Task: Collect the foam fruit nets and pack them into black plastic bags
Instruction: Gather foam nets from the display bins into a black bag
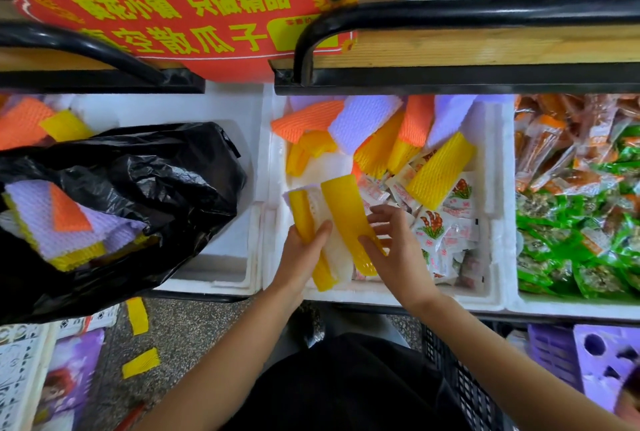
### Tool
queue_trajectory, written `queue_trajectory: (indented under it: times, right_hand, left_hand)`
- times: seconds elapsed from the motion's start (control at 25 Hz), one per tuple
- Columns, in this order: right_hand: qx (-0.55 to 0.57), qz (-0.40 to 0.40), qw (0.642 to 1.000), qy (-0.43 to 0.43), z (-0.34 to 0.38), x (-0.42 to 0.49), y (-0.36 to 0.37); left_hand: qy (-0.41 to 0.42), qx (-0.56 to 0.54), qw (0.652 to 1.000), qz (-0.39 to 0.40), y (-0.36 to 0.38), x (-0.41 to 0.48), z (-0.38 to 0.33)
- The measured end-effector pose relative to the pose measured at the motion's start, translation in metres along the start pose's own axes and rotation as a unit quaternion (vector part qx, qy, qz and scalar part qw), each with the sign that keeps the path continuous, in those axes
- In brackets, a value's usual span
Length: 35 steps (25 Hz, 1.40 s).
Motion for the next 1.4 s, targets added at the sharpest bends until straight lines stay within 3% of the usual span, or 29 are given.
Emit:
queue_trajectory:
  times: [0.16,0.24,0.32,0.44,0.6,0.68,0.76,0.88,0.96,1.04,1.16,1.4]
  right_hand:
    - [0.108,-0.058,0.991,0.052,-0.007,0.011,-0.020]
    - [0.174,-0.042,0.981,0.068,-0.007,0.014,-0.024]
    - [0.167,-0.004,0.981,0.094,-0.010,0.014,-0.018]
    - [0.076,0.005,0.991,0.108,-0.015,0.010,-0.013]
    - [-0.017,0.096,0.993,0.060,-0.021,0.016,-0.013]
    - [-0.134,-0.008,0.990,0.039,-0.040,0.038,-0.039]
    - [-0.238,-0.128,0.958,0.094,-0.066,0.061,-0.072]
    - [-0.327,-0.136,0.914,0.199,-0.100,0.084,-0.090]
    - [-0.355,-0.124,0.901,0.215,-0.107,0.093,-0.088]
    - [-0.320,-0.165,0.909,0.209,-0.104,0.100,-0.090]
    - [-0.170,-0.230,0.938,0.198,-0.095,0.099,-0.098]
    - [-0.051,-0.189,0.978,0.078,-0.028,0.046,-0.069]
  left_hand:
    - [-0.019,0.029,0.996,-0.080,-0.006,0.006,0.001]
    - [-0.037,-0.001,0.998,-0.050,-0.005,0.010,0.004]
    - [-0.074,-0.050,0.996,0.030,0.006,0.009,0.008]
    - [-0.081,-0.046,0.991,0.096,0.019,0.005,0.005]
    - [-0.059,0.009,0.996,0.061,0.010,0.007,0.002]
    - [-0.043,-0.011,0.998,0.046,0.002,0.008,0.000]
    - [-0.036,-0.025,0.998,0.042,-0.004,0.009,-0.001]
    - [-0.054,-0.028,0.998,0.034,-0.010,0.008,0.003]
    - [-0.055,-0.032,0.997,0.035,-0.012,0.008,0.003]
    - [-0.053,-0.035,0.997,0.036,-0.014,0.007,0.002]
    - [-0.058,-0.034,0.997,0.030,-0.019,0.009,0.005]
    - [-0.043,-0.011,0.999,0.005,-0.019,0.013,0.005]
Point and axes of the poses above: each hand's wrist, its own x-axis towards the middle knuckle, its own y-axis out of the palm, z = x × y, the point moved 5 cm from there along x, towards the middle knuckle, and after that the axes turned 5 degrees about x, right-handed, at the moved point
